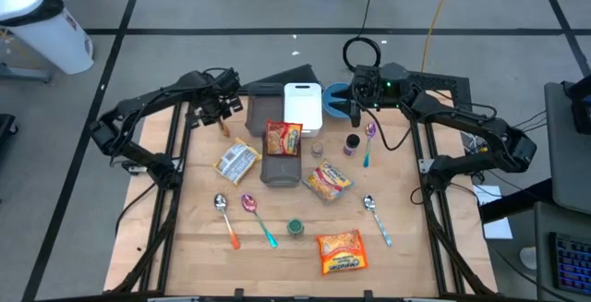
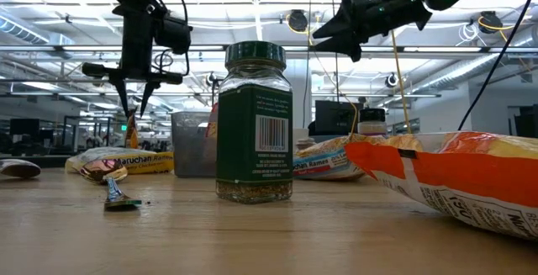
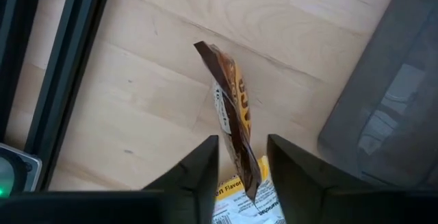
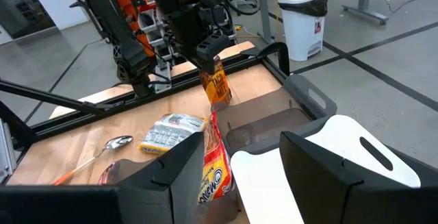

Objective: Pick & Place Food Item
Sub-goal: Put the orange spice pack into the top black bin

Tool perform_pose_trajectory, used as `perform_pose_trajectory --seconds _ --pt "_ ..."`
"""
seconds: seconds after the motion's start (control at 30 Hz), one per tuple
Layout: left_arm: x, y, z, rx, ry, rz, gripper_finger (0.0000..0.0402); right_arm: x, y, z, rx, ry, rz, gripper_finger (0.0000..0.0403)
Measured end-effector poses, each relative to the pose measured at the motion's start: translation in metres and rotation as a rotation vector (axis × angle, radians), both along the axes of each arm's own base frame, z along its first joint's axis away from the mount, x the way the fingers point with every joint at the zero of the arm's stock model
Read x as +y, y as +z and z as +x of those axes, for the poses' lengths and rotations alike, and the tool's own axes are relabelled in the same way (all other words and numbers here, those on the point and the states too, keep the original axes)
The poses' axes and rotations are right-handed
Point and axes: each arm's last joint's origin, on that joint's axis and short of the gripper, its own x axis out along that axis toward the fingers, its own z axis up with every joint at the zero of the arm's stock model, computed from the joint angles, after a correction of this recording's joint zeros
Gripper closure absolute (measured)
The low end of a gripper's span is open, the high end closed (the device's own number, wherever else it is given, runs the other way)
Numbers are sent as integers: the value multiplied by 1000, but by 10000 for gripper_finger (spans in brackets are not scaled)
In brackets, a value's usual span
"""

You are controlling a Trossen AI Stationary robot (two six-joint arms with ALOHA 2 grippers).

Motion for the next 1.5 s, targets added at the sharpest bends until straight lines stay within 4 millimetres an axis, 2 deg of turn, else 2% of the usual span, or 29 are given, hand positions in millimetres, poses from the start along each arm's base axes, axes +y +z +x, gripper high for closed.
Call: perform_pose_trajectory --seconds 0.33,0.83,0.97,1.17,1.33,1.5 --pt "0 0 0 10 -47 4 395 0 0 0 0 0 0 218" --pt "-2 0 2 3 -229 -25 397 1 -5 -1 40 1 30 218" --pt "-5 7 0 -2 -316 -48 398 1 -5 -1 42 1 32 218" --pt "-7 43 -3 35 -435 -53 399 1 -5 -1 38 -3 53 218" --pt "-6 92 -5 80 -527 54 399 2 -5 0 36 -2 67 218" --pt "-6 146 -7 35 -627 238 399 7 -5 3 35 15 77 218"
